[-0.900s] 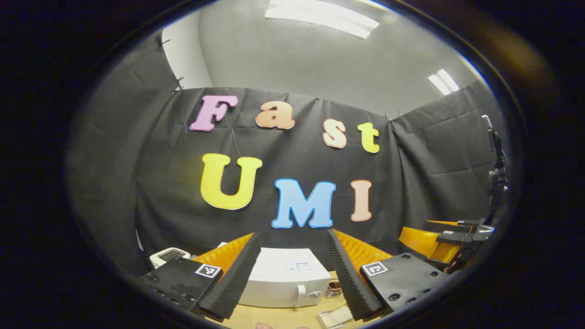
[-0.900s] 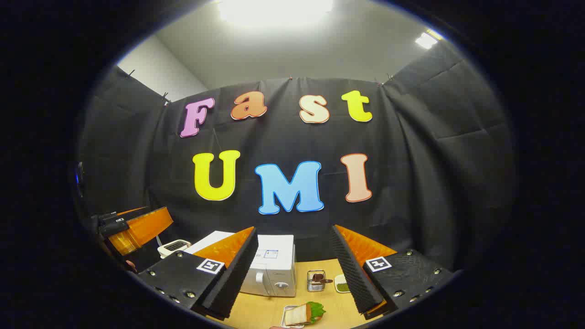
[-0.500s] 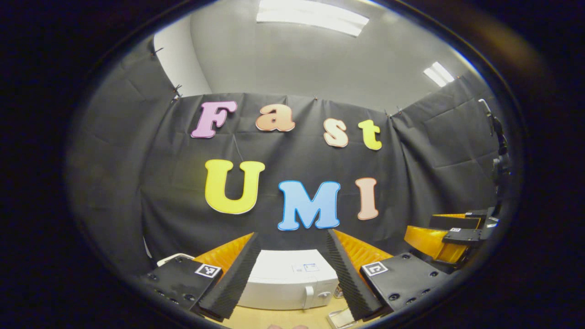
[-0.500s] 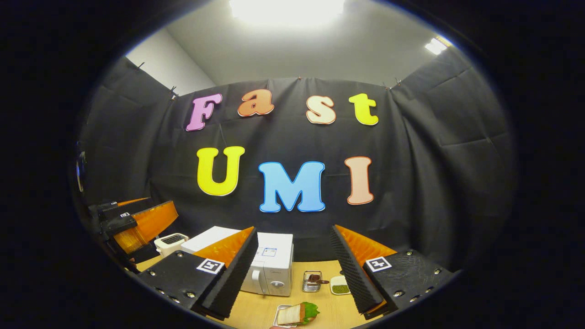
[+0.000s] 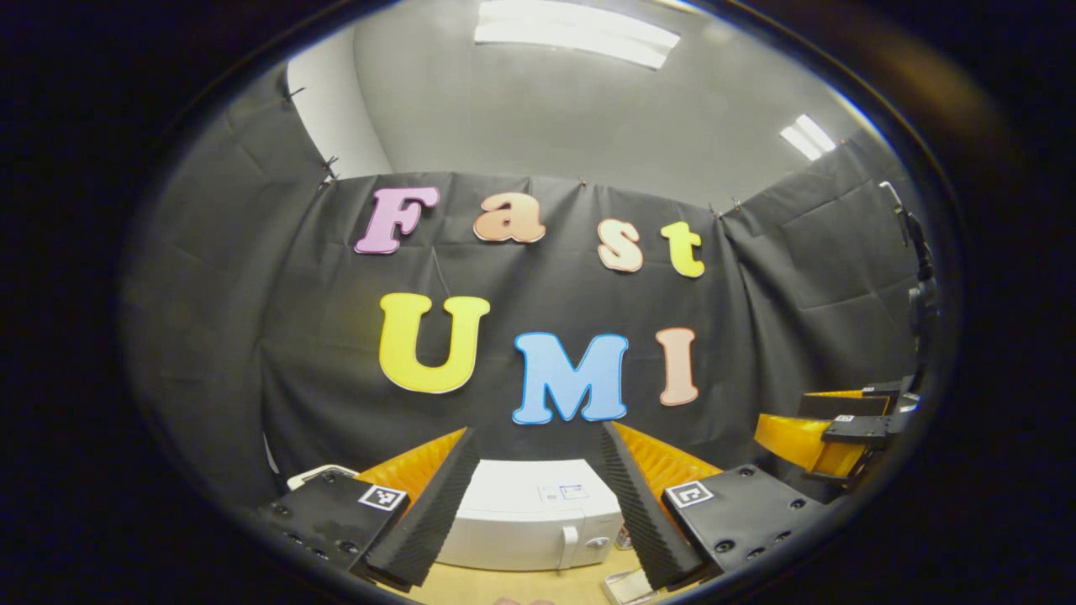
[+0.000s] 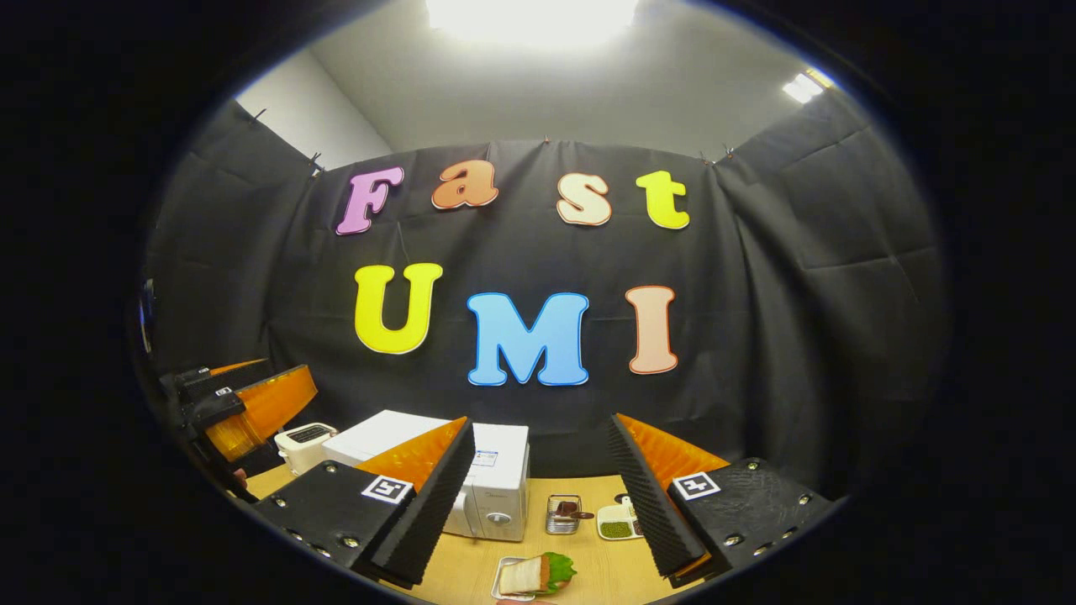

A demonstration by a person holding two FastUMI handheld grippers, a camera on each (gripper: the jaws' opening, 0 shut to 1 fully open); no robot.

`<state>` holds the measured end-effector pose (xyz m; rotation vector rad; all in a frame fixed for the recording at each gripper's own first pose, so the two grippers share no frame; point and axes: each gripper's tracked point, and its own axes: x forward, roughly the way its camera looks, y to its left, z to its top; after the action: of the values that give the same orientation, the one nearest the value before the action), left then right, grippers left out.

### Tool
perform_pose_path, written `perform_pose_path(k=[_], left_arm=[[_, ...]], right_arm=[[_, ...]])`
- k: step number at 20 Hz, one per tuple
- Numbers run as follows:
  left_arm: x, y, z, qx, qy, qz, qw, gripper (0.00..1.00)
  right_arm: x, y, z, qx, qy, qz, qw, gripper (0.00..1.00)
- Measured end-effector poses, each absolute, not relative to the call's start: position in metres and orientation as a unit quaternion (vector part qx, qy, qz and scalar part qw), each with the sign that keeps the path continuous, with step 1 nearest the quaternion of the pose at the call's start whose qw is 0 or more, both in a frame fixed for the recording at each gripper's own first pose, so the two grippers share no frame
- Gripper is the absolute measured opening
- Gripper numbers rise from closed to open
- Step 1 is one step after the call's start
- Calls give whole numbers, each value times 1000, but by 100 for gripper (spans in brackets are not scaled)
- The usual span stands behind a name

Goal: Open the microwave oven with the left hand, put the food in, and close the microwave oven.

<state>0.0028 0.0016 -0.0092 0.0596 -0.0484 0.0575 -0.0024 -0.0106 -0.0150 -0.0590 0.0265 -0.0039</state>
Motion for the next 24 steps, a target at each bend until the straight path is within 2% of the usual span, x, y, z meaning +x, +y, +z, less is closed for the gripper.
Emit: perform_pose_path(k=[9,11,13,24], left_arm=[[40,-26,-100,35,34,13,999,96],[49,-31,-133,33,56,8,998,94],[59,-31,-159,32,69,10,997,98],[129,-31,-337,53,194,-3,980,94]], right_arm=[[8,-61,-38,-19,43,-15,999,96],[9,-72,-45,-16,51,-19,998,96],[11,-78,-51,-15,56,-18,998,96],[9,-103,-73,-24,76,-43,996,96]])
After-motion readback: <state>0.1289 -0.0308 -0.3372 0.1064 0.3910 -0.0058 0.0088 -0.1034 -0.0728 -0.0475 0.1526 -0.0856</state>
